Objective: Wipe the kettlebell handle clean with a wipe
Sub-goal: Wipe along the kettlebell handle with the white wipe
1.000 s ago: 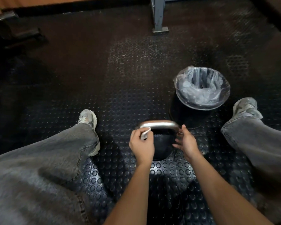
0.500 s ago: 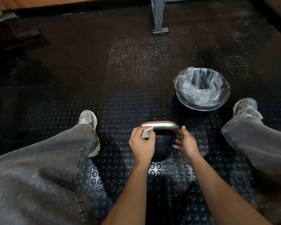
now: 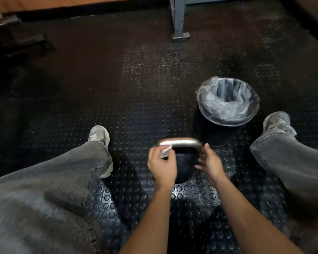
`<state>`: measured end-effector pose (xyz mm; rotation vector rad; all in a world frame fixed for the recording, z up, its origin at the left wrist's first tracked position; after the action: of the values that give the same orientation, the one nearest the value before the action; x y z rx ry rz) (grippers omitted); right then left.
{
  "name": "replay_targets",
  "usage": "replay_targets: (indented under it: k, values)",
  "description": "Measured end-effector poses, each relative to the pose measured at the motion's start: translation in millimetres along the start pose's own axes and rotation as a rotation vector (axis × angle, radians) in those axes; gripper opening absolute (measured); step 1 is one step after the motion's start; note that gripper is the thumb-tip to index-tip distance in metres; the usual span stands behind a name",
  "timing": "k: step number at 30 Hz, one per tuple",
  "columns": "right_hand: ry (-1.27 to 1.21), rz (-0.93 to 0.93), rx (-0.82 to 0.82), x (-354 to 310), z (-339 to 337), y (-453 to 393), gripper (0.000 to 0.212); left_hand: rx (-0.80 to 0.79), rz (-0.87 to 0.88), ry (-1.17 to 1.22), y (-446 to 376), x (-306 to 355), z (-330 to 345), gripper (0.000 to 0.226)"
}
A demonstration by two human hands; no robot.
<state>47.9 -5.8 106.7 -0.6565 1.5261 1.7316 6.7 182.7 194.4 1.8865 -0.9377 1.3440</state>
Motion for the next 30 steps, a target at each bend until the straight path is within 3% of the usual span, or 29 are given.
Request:
replay_targets:
  k: [2, 3, 7, 9, 10, 12, 16, 18, 20, 25, 28, 30]
  values:
    - [-0.004, 0.001, 0.001, 1, -1, 1, 0.053, -0.062, 0.115, -0.087, 4, -4, 4, 0.022]
    - [-0.005, 0.002, 0.002, 1, -2, 1, 0.054, -0.042, 0.090, -0.091, 4, -10, 2, 0.023]
    - [0.009, 0.007, -0.003, 3, -4, 0, 0.054, 0.222, -0.422, 0.210, -3, -56, -13, 0.009]
    - [0.009, 0.004, -0.002, 2, -3, 0, 0.054, 0.338, -0.554, 0.474, -9, -65, -16, 0.007]
    - [0.008, 0.002, -0.001, 2, -3, -1, 0.054, 0.347, -0.563, 0.513, -10, -60, -15, 0.006]
    - [0.005, -0.001, 0.000, 2, -2, -1, 0.054, 0.276, -0.454, 0.351, -9, -36, -13, 0.005]
    - [0.000, -0.005, 0.001, 3, -1, 0, 0.054, -0.001, 0.036, 0.014, 1, 10, 5, 0.016]
    - [-0.003, -0.003, 0.007, 3, -2, 0, 0.053, -0.019, 0.115, -0.082, -1, 2, 6, 0.013]
    - [0.000, -0.004, 0.008, 3, -2, 1, 0.053, 0.048, 0.036, -0.068, -1, -11, -2, 0.015]
    - [0.023, -0.011, 0.007, 3, -3, 1, 0.053, 0.286, -0.476, 0.215, -5, -48, -18, 0.004]
    - [0.019, -0.011, 0.005, 3, -2, 2, 0.053, 0.284, -0.455, 0.224, -9, -35, -17, 0.002]
    - [0.019, -0.015, 0.000, 2, -1, 3, 0.052, 0.185, -0.270, 0.145, -7, -15, -11, 0.012]
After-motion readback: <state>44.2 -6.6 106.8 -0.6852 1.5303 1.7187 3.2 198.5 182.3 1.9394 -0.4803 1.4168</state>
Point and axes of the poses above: each hand's wrist, its own y-axis away from the middle knuckle, its own z-axis out of the palm, x = y × z, the point moved 5 cm from there along -y, towards the middle knuckle, and after that the axes turned 9 degrees about -x, right-handed, at the moved point
